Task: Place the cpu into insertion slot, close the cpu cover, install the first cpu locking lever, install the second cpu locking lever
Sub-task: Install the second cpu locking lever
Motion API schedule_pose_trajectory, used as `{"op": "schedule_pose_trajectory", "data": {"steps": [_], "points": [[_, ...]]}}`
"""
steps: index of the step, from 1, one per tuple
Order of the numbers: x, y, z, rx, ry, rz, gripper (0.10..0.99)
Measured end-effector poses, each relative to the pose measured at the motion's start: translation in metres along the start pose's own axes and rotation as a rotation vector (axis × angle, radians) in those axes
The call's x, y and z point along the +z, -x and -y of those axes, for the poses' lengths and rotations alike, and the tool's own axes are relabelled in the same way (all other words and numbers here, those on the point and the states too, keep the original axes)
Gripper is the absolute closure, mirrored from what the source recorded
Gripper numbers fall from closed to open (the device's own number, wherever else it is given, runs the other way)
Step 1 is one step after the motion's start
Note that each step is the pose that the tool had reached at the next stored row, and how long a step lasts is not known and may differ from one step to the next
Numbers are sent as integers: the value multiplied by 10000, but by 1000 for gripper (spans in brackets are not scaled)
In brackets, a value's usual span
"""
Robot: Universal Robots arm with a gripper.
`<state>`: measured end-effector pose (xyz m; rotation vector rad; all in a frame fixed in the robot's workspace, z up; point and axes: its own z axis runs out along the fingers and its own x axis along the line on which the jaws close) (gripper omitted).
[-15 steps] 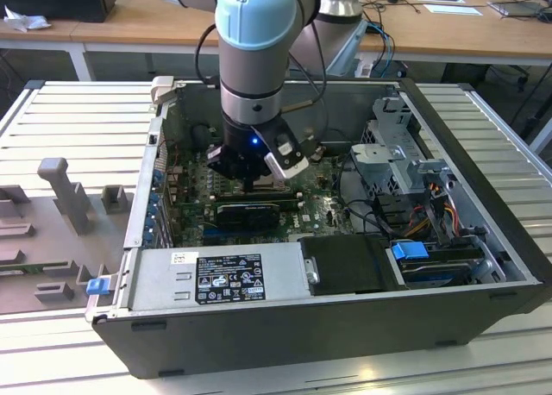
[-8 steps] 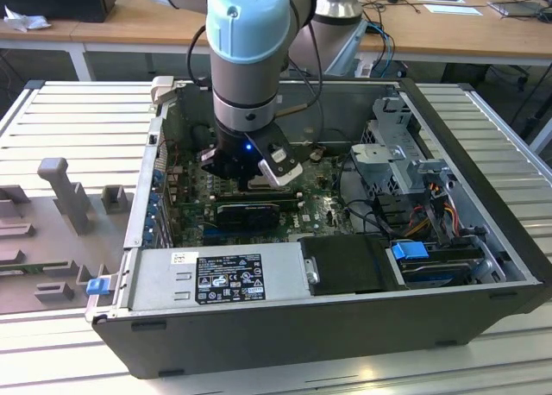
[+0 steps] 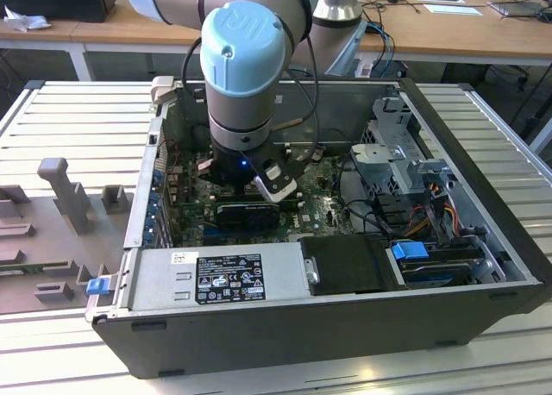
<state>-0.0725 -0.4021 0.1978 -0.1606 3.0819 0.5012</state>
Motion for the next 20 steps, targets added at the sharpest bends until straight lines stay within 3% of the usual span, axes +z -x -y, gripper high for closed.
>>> {"op": "schedule_pose_trajectory", "data": {"steps": [2, 4, 7, 12, 13, 16, 20], "points": [[16, -2, 5, -1, 66, 8, 980], [30, -17, 8, -9, 199, 18, 980], [34, -29, 9, -13, 229, 19, 980], [-113, -24, -43, -13, 232, 21, 980], [-190, -22, -70, -12, 230, 20, 980], [-292, -18, -104, -12, 231, 21, 980], [-318, -17, -113, -12, 233, 22, 980]]}}
